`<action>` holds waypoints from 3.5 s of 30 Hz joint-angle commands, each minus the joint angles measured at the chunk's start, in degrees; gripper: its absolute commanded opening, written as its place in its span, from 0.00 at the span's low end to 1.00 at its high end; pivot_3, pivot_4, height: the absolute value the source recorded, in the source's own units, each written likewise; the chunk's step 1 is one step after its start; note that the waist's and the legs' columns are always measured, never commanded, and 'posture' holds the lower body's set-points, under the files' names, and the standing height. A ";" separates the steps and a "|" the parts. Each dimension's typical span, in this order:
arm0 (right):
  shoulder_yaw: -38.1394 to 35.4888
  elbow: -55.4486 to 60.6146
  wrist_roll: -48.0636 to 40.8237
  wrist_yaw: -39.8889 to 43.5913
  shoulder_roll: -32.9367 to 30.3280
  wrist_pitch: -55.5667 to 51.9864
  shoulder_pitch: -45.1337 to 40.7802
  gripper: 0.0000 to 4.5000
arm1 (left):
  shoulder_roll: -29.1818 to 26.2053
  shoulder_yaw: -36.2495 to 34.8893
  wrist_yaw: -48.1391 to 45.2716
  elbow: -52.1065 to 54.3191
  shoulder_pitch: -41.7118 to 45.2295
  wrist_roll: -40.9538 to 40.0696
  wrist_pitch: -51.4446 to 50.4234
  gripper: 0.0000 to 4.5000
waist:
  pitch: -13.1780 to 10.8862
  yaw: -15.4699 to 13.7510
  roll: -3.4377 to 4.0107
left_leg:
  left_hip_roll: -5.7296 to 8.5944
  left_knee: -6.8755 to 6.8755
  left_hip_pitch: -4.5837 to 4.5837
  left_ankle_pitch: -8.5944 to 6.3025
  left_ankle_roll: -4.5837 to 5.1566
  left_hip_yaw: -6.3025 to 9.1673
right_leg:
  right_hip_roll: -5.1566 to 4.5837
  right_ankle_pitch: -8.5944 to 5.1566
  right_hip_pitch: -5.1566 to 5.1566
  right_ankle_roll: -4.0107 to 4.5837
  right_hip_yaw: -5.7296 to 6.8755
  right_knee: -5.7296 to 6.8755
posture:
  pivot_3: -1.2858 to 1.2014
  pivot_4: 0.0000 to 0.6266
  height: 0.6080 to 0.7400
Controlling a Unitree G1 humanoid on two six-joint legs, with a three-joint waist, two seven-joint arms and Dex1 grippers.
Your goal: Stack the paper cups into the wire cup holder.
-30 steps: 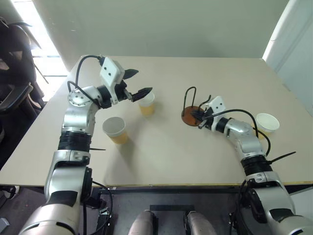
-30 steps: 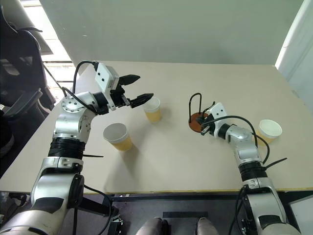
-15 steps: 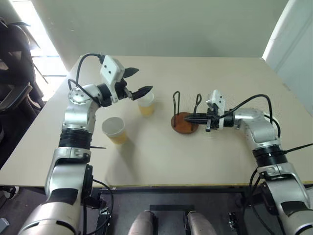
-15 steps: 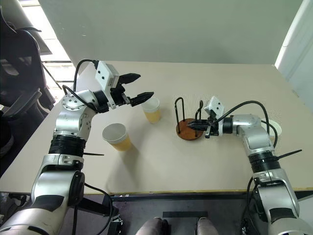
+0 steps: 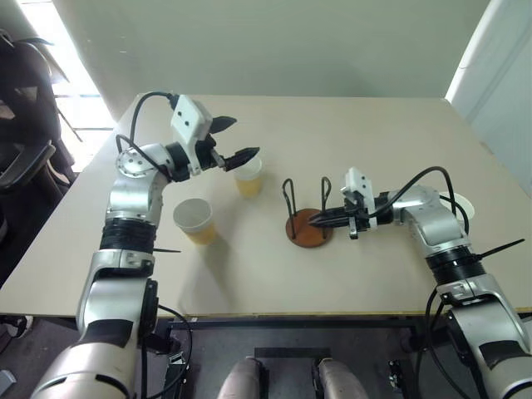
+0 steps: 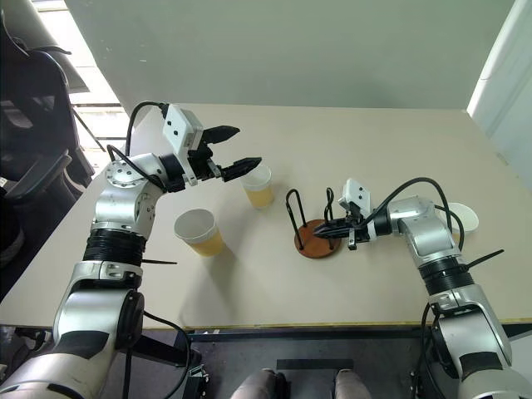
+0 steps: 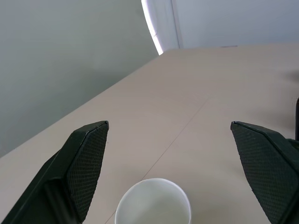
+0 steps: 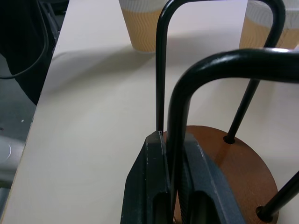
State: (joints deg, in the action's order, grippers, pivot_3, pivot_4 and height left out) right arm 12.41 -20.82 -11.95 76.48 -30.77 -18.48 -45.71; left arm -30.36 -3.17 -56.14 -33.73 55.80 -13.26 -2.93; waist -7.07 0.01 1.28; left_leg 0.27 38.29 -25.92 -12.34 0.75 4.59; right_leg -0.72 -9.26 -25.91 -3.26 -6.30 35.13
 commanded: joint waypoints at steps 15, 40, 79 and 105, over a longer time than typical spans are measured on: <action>0.89 -2.65 2.38 2.47 -0.86 3.57 -1.56 0.06 | -0.58 -0.08 -0.45 0.77 2.25 0.22 0.25 1.00 | 0.00 0.00 0.00 | 0.00 0.00 0.03 0.03 -0.01 0.00 | 0.00 0.00 0.00 0.01 0.01 0.06 | 0.52 0.24 1.00; -2.08 -3.14 3.16 7.69 -11.18 3.19 -4.27 0.78 | -1.51 -0.12 -4.48 0.58 2.48 -0.66 -3.56 1.00 | 0.00 0.01 0.00 | 0.00 0.01 0.05 0.10 0.00 -0.01 | -0.01 0.01 0.02 0.04 0.01 0.14 | 0.52 0.24 1.00; -5.72 -0.06 1.70 8.27 -17.00 0.96 -13.66 0.78 | -5.64 18.91 -23.24 -32.35 25.93 25.05 25.10 1.00 | 0.00 0.22 -0.01 | 0.01 -0.27 -0.15 0.06 0.14 0.02 | -0.06 0.02 -0.22 0.01 -0.02 -0.08 | 0.52 0.24 1.00; -5.02 -0.28 2.15 10.17 -17.94 -0.18 -15.16 0.78 | -3.87 25.73 -9.97 -38.93 26.72 38.28 29.10 1.00 | 0.01 0.28 -0.03 | 0.00 -0.19 -0.18 0.05 0.15 0.02 | -0.07 0.05 -0.29 -0.07 -0.03 0.02 | 0.52 0.24 1.00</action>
State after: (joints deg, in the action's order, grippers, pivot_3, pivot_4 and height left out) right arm 8.09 -22.26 -9.73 86.51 -47.86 -18.65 -59.49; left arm -34.21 22.83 -67.29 -72.64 82.13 24.48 25.87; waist -7.07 0.30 1.25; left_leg 0.32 38.08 -26.10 -12.29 0.91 4.52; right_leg -0.69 -9.22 -26.21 -3.32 -6.22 35.17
